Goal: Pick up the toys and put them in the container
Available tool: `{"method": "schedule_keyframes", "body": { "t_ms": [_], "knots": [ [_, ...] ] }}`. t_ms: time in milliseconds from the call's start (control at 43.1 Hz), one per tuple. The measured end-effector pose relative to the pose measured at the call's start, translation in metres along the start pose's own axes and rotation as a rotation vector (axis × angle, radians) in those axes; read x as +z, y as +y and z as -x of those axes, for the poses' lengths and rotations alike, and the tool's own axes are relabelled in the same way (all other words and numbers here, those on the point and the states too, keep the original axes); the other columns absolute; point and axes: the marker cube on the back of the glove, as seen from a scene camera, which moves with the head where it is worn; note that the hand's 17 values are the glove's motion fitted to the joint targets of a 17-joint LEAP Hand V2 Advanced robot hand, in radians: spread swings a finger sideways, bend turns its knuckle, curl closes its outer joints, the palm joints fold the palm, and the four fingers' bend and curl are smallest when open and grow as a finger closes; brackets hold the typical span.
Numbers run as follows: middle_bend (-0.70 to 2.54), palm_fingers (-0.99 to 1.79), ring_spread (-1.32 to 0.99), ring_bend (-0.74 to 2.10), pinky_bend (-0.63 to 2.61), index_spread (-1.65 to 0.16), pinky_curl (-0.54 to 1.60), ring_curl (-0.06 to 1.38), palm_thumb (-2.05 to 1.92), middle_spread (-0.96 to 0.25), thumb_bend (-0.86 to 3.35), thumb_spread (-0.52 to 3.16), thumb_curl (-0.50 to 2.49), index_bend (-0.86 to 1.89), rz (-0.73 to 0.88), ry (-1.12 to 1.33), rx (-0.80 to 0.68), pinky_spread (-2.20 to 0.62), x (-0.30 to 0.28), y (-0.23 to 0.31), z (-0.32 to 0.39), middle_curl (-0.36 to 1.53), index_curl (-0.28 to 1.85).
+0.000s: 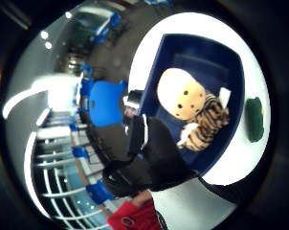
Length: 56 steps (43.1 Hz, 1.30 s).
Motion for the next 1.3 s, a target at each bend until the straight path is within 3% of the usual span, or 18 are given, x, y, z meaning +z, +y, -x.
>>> {"method": "schedule_keyframes", "body": {
  "t_ms": [162,395,975,1300],
  "knots": [
    [0.1,-0.19,-0.03,0.19,0.84,-0.35,0.32,0.33,-0.04,-0.11,-0.04,1.2,0.49,0.18,-0.021,-0.073,0.189,0.05,0.009,0.007,-0.061,0.47,0.46],
    [0.11,-0.18,-0.02,0.18,0.78,-0.36,0.3,0.32,-0.04,-0.1,-0.04,1.22,0.42,0.15,0.04,-0.083,0.295,0.06,0.041,0.024,-0.126,0.39,0.42],
    [0.13,-0.2,-0.01,0.17,0.83,-0.35,0.33,0.28,-0.03,-0.08,-0.04,1.17,0.32,0.12,0.199,-0.084,0.406,0.08,0.134,0.035,-0.185,0.28,0.31],
    [0.1,-0.18,0.01,0.18,1.14,-0.35,0.41,0.28,-0.02,-0.06,-0.03,1.16,0.31,0.09,0.274,-0.038,0.449,0.11,0.156,0.02,-0.191,0.23,0.24]
  ]
}}
